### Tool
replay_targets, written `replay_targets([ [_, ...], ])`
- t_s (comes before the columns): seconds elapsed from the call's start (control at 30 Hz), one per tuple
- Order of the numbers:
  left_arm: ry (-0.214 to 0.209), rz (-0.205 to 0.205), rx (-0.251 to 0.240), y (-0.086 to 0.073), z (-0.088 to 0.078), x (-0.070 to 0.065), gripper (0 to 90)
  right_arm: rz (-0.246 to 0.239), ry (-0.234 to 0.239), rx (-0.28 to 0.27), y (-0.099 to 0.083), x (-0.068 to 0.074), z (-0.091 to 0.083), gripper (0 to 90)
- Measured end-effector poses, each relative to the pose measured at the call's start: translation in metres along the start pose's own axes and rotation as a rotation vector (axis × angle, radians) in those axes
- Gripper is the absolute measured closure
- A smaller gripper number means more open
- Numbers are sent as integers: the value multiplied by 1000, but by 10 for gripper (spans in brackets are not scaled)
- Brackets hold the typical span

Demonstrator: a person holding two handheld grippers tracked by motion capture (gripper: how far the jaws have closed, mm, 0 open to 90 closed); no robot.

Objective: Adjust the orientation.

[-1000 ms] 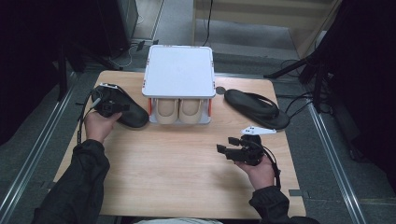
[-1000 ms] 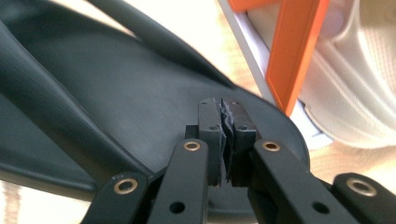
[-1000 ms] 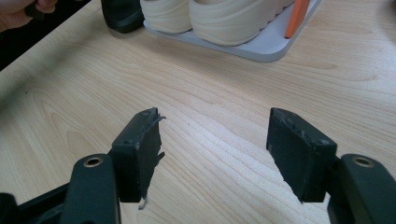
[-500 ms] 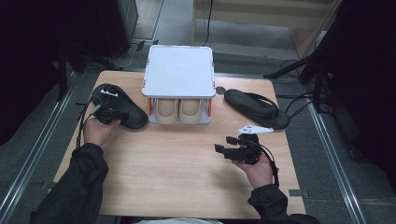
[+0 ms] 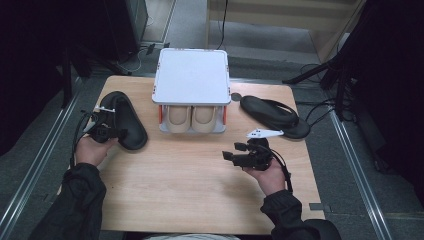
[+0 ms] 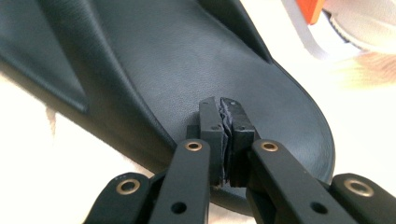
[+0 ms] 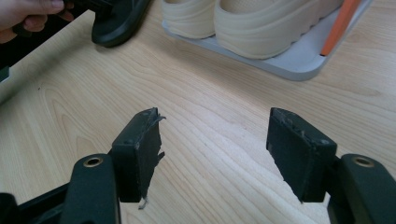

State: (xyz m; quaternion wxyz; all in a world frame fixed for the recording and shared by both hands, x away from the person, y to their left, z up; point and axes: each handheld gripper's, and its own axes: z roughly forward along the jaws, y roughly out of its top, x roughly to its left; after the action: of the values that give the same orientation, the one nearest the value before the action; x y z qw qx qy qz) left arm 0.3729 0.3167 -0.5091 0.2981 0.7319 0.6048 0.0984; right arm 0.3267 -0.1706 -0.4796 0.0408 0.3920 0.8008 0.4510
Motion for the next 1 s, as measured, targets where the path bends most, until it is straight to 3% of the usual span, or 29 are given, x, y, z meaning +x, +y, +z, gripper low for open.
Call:
replay_targets([
  [0.2, 22, -15, 1, -12, -11, 7, 876, -14, 24, 9, 7, 2, 8, 356],
  [0.4, 3, -32, -15, -15, -20, 11, 854, -28, 37, 20, 10, 4, 14, 357],
  [0.47, -20, -28, -44, -13, -27, 13, 799, -32, 40, 22, 10, 4, 16, 357],
  [0.53, -14, -26, -81, -10, -34, 14, 723, -35, 38, 26, 10, 5, 16, 356],
  [0.63, 5, -44, -100, -4, -39, 20, 617, -32, 30, 26, 9, 4, 15, 357],
  [0.77, 37, -64, -95, 3, -36, 31, 550, -20, 17, 24, 6, 4, 12, 357],
  [1.0, 42, -107, -85, 18, -24, 47, 496, 9, -13, 9, -3, 1, -1, 356],
])
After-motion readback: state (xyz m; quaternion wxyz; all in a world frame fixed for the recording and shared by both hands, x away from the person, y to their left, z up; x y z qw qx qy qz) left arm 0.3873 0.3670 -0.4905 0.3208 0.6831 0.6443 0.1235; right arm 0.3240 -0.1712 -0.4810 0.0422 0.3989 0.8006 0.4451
